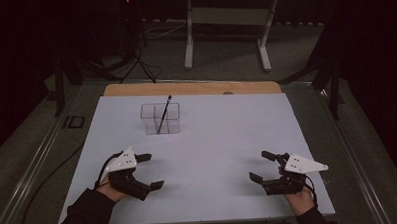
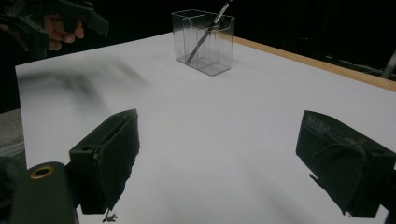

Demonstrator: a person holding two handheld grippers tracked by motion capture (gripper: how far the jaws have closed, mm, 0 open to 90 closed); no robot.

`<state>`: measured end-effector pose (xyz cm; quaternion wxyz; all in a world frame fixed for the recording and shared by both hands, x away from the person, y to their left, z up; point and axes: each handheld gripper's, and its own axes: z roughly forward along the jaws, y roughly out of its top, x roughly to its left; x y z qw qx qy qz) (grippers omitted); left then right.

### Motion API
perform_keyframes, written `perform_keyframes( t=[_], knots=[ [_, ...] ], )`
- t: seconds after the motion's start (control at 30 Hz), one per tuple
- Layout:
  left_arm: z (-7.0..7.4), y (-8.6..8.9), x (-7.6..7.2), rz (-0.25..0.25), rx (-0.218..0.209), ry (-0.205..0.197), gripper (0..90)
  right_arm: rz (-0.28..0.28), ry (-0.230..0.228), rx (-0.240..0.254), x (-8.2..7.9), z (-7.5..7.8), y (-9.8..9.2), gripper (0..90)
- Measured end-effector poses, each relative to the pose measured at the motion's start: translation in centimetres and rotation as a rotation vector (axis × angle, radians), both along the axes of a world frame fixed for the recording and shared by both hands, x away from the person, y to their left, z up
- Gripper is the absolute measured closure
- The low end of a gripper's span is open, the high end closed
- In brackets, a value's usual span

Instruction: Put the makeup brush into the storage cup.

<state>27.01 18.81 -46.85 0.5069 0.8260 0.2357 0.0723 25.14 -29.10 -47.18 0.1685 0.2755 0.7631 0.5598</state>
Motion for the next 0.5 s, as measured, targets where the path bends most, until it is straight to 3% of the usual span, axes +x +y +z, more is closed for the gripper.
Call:
perform_keyframes(
  t=[0.5],
  knots=[
    [-2.4,1.1,-0.5,0.026,0.033,0.025,1.0,0.007,0.021,-0.018,0.2,-0.4,-0.2,13.4]
  ],
)
